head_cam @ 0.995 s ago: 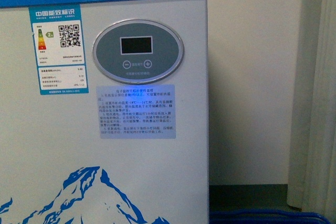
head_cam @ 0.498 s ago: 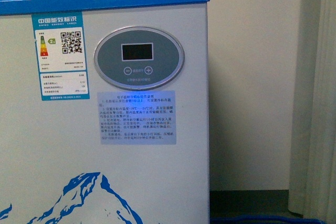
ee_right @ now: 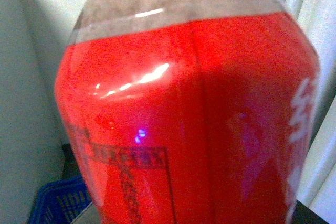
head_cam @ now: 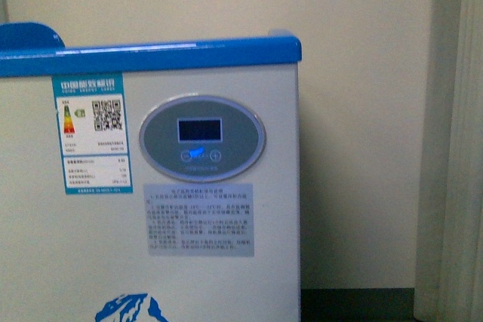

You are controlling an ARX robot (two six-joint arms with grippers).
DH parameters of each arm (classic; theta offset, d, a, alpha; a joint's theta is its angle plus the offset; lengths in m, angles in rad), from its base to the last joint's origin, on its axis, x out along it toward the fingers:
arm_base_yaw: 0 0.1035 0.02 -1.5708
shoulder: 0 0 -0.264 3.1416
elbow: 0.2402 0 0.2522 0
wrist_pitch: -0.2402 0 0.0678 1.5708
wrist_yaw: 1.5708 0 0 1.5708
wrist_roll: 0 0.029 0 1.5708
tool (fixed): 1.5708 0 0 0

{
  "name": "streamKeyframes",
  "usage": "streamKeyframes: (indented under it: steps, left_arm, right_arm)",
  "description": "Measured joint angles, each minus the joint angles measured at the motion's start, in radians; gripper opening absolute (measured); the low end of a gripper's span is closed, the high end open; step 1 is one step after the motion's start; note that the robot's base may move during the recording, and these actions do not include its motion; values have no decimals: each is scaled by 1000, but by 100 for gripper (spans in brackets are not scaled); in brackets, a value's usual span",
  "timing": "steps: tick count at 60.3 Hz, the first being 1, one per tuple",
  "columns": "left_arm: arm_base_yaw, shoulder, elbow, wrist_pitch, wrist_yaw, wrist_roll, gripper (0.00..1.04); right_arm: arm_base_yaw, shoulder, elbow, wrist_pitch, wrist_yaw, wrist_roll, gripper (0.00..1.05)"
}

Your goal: Put drink in fridge

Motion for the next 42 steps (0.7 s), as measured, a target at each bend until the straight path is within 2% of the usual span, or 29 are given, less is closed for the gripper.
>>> streamKeyframes:
  steps: [42]
  left_arm:
    - [0,0,0,0,0,0,97]
  right_arm:
    - [0,0,0,0,0,1,37]
